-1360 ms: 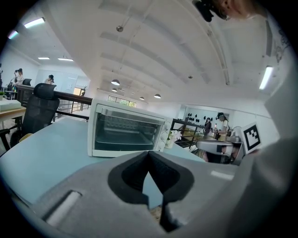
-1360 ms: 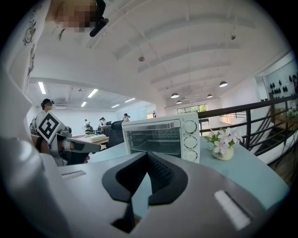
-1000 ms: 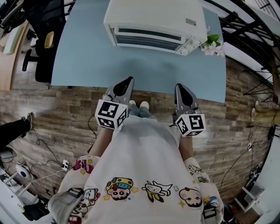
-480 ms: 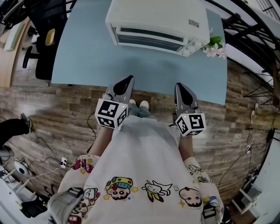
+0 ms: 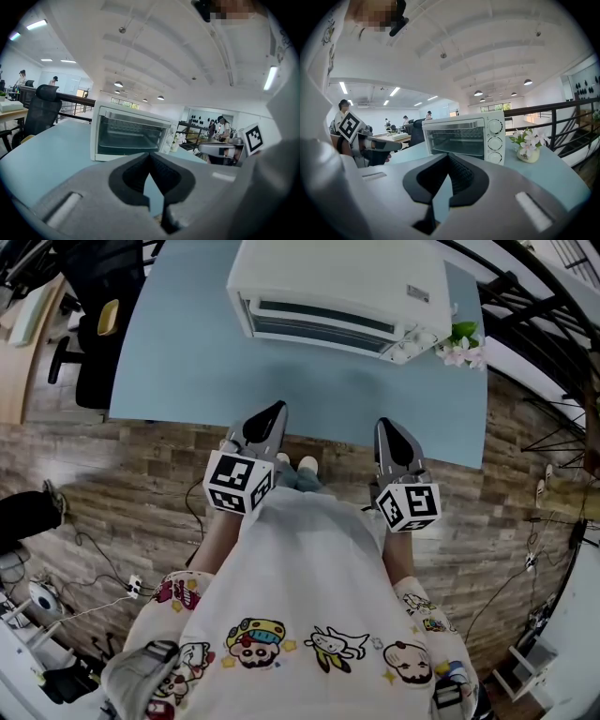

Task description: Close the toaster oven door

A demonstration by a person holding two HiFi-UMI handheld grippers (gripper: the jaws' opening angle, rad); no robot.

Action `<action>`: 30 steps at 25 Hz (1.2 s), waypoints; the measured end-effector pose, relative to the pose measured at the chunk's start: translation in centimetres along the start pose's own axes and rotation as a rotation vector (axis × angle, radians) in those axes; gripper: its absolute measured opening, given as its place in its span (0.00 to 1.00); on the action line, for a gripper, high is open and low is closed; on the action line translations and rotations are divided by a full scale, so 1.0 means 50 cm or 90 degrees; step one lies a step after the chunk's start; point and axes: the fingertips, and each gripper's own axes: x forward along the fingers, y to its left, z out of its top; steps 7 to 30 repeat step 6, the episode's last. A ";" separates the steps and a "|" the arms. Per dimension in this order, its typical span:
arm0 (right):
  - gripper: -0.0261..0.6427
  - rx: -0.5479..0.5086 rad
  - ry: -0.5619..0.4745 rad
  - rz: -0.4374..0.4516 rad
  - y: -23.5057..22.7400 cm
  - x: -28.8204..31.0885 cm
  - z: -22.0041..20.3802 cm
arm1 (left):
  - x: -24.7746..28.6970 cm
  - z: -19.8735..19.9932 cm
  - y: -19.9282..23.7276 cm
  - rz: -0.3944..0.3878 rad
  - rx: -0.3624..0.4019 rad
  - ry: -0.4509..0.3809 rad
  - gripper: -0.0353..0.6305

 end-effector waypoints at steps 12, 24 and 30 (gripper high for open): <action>0.05 0.001 0.000 -0.001 -0.008 0.012 0.002 | 0.015 0.001 0.006 -0.003 0.001 0.004 0.05; 0.05 0.001 0.000 -0.001 -0.008 0.012 0.002 | 0.015 0.001 0.006 -0.003 0.001 0.004 0.05; 0.05 0.001 0.000 -0.001 -0.008 0.012 0.002 | 0.015 0.001 0.006 -0.003 0.001 0.004 0.05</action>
